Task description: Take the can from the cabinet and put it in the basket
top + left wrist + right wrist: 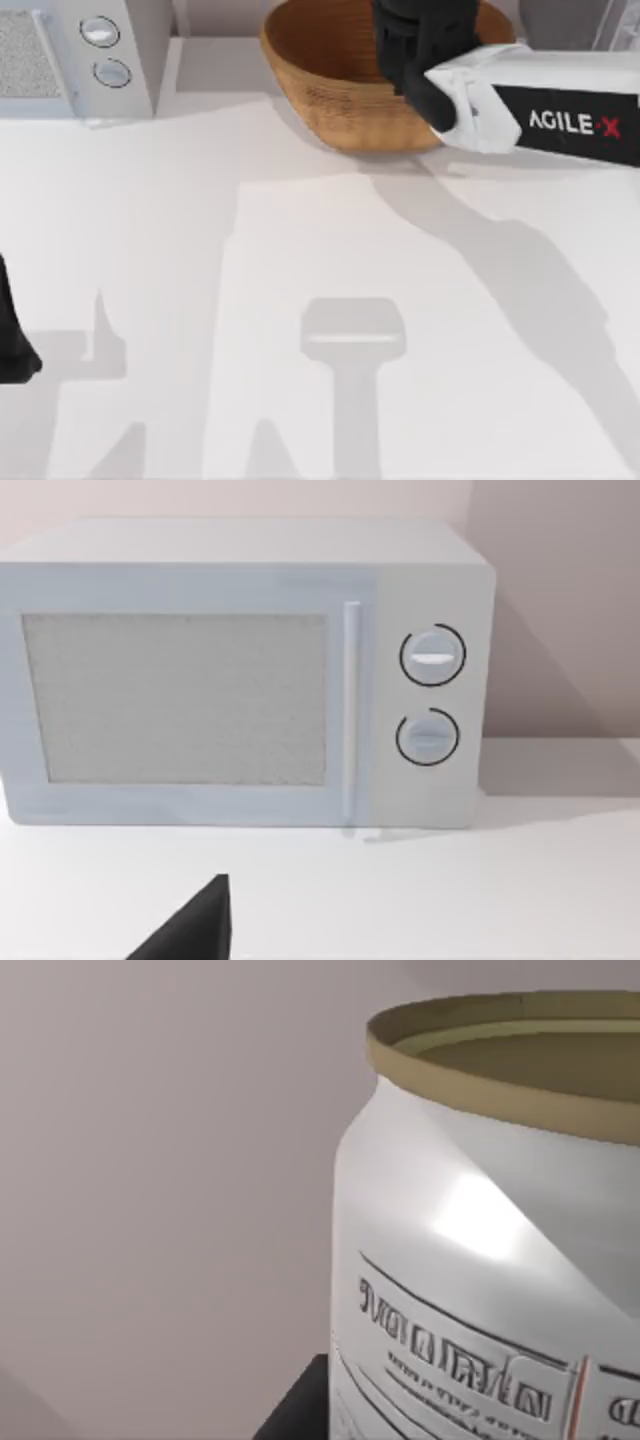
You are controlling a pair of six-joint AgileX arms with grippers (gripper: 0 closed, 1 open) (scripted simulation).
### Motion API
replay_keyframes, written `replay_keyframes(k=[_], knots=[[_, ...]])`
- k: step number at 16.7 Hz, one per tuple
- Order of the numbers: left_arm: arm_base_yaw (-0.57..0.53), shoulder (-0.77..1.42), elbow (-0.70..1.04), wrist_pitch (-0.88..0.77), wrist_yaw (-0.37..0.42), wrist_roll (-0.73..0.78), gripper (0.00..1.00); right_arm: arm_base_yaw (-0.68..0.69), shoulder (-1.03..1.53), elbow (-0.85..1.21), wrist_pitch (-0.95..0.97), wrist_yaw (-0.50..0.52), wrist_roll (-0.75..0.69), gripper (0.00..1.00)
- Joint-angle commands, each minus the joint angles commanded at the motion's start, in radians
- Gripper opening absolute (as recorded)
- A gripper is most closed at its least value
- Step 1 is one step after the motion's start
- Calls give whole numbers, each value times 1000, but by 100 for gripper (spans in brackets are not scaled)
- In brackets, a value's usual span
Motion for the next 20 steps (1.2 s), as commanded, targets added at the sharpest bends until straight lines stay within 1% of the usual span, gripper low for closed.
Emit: replay_keyframes(k=[4, 17, 18, 20], knots=[[0, 0, 0, 0, 0, 0, 100, -3, 10, 13, -1, -3, 0, 0], [0, 0, 0, 0, 0, 0, 100, -3, 10, 13, -1, -3, 0, 98], [0, 0, 0, 0, 0, 0, 100, -3, 10, 13, -1, -3, 0, 100], [0, 0, 0, 0, 0, 0, 100, -3, 10, 13, -1, -3, 0, 100]])
